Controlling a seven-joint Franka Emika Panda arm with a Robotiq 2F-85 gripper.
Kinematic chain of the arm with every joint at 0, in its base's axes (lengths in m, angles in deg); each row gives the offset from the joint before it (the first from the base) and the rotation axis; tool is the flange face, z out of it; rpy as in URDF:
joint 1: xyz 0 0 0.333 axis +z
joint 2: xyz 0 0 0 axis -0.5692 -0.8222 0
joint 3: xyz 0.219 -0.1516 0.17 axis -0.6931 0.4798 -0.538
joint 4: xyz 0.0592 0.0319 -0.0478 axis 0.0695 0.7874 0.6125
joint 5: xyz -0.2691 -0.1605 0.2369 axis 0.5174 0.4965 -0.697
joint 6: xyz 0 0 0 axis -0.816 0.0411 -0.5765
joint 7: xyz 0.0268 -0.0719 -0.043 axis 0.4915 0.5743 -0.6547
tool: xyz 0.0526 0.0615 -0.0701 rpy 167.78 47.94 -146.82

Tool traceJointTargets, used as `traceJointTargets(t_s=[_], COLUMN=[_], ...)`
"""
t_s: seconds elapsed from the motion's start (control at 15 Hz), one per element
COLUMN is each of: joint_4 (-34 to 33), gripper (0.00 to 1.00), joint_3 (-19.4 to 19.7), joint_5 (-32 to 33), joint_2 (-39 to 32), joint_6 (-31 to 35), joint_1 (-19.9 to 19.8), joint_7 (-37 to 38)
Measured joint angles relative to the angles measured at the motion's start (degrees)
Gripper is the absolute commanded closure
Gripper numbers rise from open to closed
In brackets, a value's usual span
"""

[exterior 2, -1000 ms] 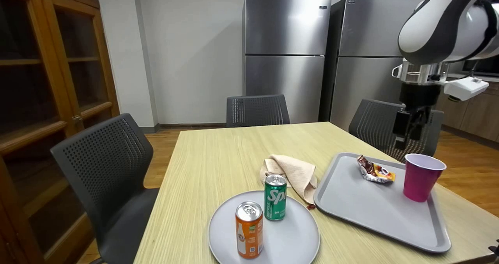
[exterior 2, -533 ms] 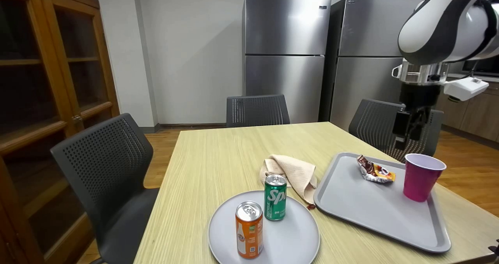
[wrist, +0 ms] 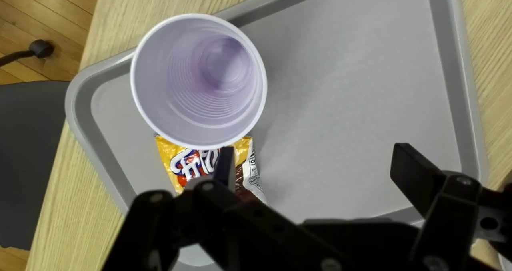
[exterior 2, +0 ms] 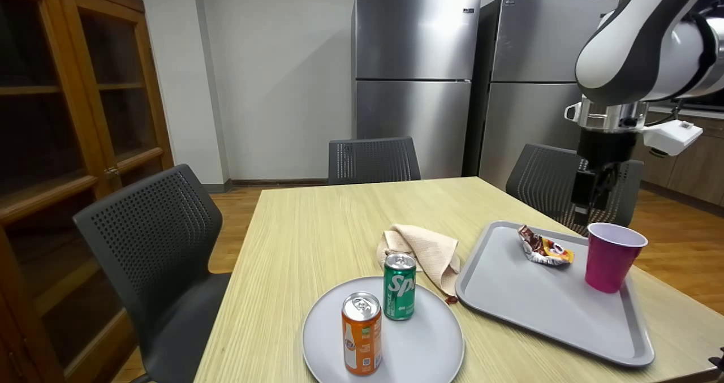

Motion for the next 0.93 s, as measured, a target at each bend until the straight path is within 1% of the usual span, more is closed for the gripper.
traceJointTargets(t_s=[0.33, 0.93], joint_4=[-0.91, -3.46], gripper=[0.0, 0.0], joint_3=[0.04, 0.04], joint_5=[-0.57, -0.6], joint_2=[-3.12, -7.99], joint_6=[1.7, 2.92], joint_1=[-0.75, -2.89], joint_7=[-2.21, -3.35])
